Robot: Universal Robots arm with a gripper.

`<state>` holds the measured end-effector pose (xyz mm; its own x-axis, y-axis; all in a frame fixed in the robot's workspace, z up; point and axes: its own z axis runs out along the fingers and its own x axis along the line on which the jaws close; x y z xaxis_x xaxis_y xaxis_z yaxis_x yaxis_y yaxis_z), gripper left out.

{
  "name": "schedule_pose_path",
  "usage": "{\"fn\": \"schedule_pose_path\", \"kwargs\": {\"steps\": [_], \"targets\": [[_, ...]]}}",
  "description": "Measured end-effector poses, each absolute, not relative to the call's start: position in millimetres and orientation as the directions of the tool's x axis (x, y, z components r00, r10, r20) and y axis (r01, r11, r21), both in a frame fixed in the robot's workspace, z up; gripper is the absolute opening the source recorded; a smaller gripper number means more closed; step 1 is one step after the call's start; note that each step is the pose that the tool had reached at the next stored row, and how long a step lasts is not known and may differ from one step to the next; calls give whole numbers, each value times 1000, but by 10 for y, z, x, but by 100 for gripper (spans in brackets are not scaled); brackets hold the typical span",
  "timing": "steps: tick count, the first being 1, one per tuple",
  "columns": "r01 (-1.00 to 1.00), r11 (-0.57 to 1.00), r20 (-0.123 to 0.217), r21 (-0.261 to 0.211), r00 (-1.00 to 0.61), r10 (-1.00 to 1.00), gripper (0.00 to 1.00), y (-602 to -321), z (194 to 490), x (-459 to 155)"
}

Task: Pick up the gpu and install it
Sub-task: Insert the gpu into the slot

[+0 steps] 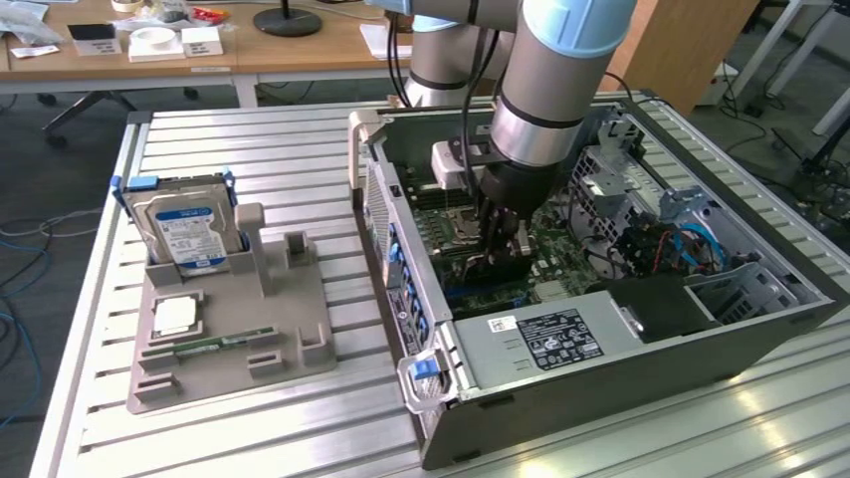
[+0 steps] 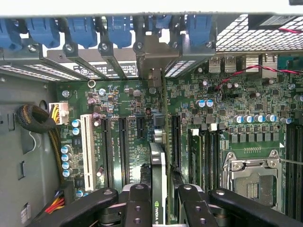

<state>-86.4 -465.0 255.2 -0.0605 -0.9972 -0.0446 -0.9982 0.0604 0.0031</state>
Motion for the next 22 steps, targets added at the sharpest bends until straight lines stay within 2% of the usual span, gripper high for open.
{"fn": "schedule_pose_path", "kwargs": {"steps": [22], "targets": [[-998,58,-44,3,-58,-997,27,-4663,2494,-886]]}}
